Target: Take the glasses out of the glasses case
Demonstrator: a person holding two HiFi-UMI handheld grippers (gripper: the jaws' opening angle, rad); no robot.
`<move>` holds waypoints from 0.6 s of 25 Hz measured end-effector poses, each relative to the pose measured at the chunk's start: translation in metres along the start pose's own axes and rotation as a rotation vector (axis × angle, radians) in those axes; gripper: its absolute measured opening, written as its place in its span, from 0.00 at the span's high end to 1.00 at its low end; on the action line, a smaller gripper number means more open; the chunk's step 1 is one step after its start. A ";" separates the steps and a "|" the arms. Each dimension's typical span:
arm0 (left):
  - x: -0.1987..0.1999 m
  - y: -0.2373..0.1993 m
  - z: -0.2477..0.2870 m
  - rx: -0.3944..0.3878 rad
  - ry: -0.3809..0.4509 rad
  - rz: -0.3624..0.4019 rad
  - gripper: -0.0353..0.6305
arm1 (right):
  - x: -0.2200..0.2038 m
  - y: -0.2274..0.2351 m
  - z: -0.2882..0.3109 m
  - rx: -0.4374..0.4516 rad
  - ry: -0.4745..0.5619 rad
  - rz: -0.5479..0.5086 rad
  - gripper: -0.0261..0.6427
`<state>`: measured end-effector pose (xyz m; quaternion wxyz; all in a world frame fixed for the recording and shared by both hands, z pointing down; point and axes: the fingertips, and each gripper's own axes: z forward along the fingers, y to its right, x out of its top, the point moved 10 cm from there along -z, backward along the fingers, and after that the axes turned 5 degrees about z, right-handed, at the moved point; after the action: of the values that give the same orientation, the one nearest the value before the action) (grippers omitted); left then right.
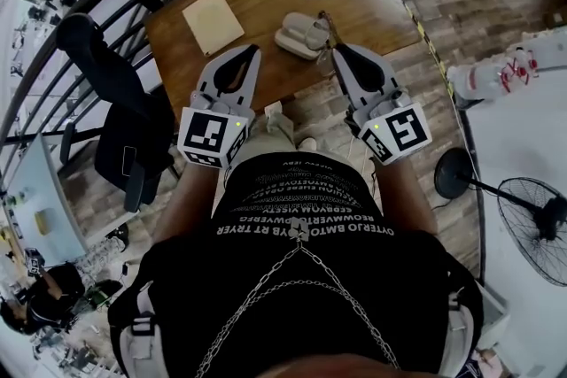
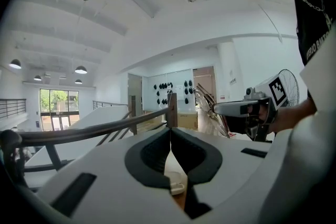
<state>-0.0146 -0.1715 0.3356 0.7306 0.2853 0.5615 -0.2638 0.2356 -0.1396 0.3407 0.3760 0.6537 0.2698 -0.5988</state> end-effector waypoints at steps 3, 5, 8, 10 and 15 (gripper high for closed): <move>0.005 0.000 -0.005 0.002 0.016 -0.011 0.90 | 0.015 -0.006 -0.007 0.009 0.030 -0.021 0.92; 0.006 0.002 -0.006 0.001 0.012 -0.008 0.90 | 0.022 -0.008 -0.012 0.010 0.045 -0.030 0.92; 0.008 0.006 -0.009 -0.008 0.006 -0.005 0.90 | 0.031 -0.011 -0.018 0.015 0.065 -0.044 0.92; 0.008 0.008 -0.010 -0.018 0.003 -0.003 0.90 | 0.036 -0.012 -0.022 0.015 0.079 -0.053 0.92; 0.007 0.014 -0.006 -0.043 -0.015 0.008 0.90 | 0.041 -0.012 -0.031 0.014 0.111 -0.014 0.92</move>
<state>-0.0070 -0.1579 0.3293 0.7417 0.2700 0.5604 -0.2509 0.2499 -0.1112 0.2981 0.3519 0.6865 0.2907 -0.5661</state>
